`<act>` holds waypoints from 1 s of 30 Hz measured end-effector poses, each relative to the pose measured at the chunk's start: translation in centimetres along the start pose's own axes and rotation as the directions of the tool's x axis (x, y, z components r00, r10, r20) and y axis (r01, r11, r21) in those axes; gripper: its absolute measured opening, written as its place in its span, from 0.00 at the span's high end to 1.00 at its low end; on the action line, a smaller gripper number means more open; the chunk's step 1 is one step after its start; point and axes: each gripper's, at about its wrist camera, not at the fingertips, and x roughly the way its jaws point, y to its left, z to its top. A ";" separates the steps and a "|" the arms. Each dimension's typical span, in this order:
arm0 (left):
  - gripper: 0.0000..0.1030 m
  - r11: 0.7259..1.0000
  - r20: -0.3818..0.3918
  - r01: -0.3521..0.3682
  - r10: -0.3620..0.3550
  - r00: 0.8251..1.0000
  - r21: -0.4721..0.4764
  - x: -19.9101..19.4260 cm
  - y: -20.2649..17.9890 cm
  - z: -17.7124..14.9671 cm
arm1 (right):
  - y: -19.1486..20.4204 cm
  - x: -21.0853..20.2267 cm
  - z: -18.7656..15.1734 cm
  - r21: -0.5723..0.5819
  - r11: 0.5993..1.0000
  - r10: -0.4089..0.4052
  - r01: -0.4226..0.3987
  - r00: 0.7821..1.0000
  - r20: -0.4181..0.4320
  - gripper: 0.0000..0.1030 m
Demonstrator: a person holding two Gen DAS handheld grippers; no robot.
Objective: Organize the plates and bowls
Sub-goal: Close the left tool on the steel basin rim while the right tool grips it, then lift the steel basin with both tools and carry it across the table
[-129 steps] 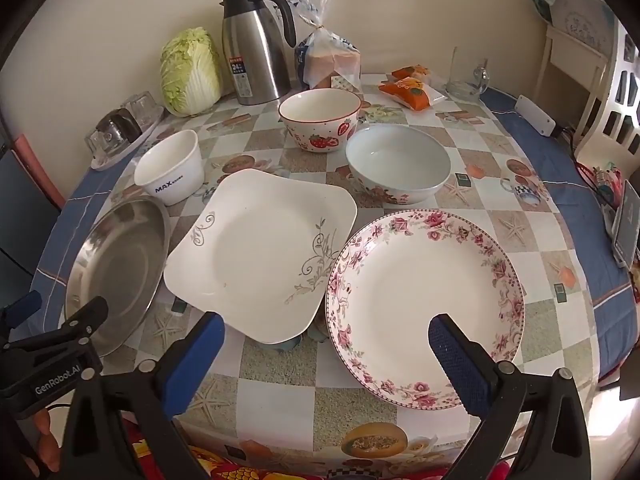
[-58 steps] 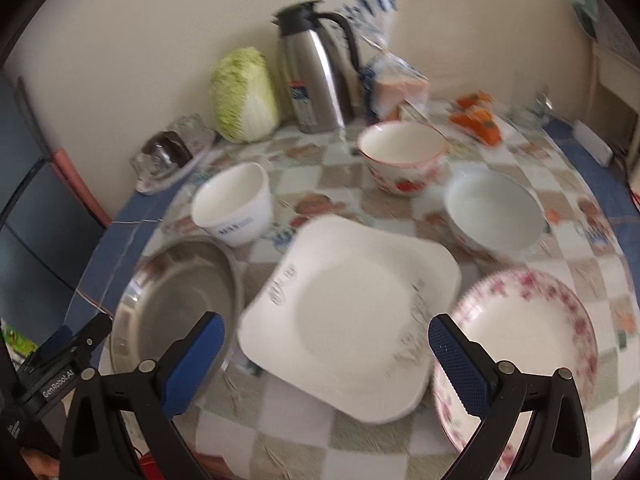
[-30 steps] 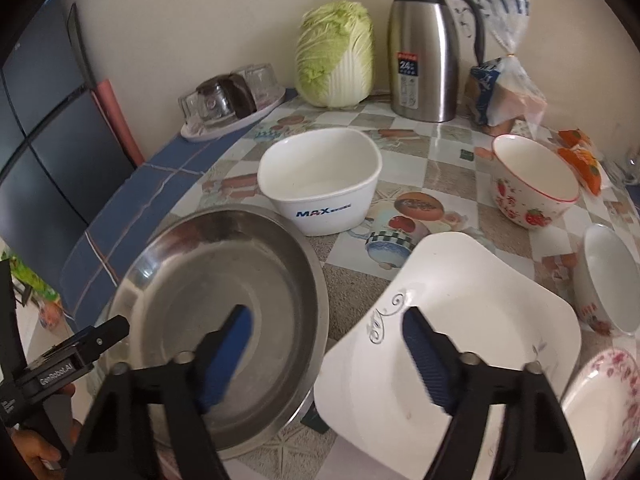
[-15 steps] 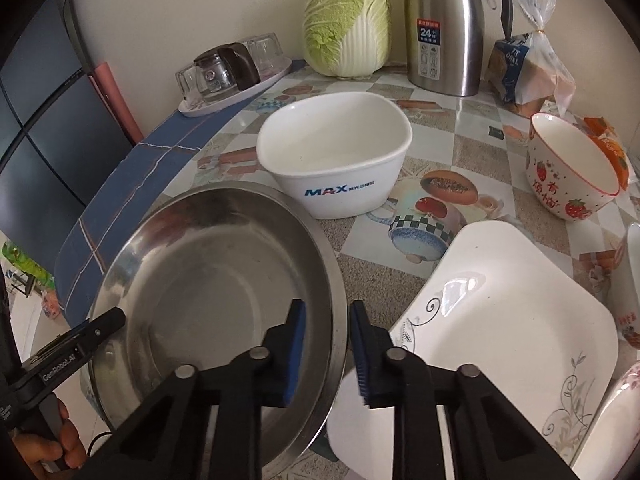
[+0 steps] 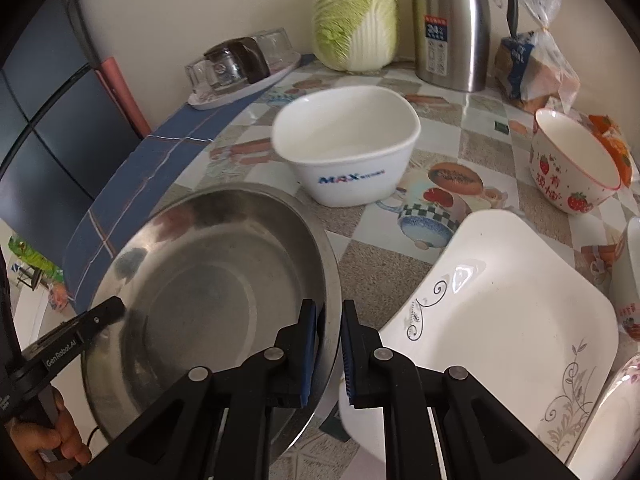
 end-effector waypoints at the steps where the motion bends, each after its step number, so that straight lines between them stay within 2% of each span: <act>1: 0.85 1.000 0.000 -0.005 0.005 1.000 0.006 -0.2 -0.1 0.0 | 0.1 -0.2 -0.1 0.000 1.000 -0.003 0.003 1.000 0.001 0.87; 6: 0.85 0.999 0.025 -0.022 0.021 0.999 0.035 -2.1 -0.7 0.1 | 0.0 -1.4 -0.4 0.020 1.000 0.015 -0.015 1.000 0.010 0.87; 18: 0.85 0.995 0.082 -0.042 0.035 0.996 0.091 -6.9 -3.5 1.0 | -1.5 -6.8 -0.6 0.066 0.995 0.063 -0.070 0.992 0.108 0.87; 25: 0.85 0.990 0.119 -0.023 0.007 0.993 0.139 -9.4 -7.2 2.1 | -4.2 -10.6 -0.8 0.124 0.988 0.067 -0.093 0.977 0.203 0.87; 30: 0.85 0.984 0.141 0.001 -0.026 0.990 0.176 -10.7 -10.6 3.2 | -6.3 -13.4 -0.9 0.163 0.984 0.026 -0.077 0.956 0.293 0.87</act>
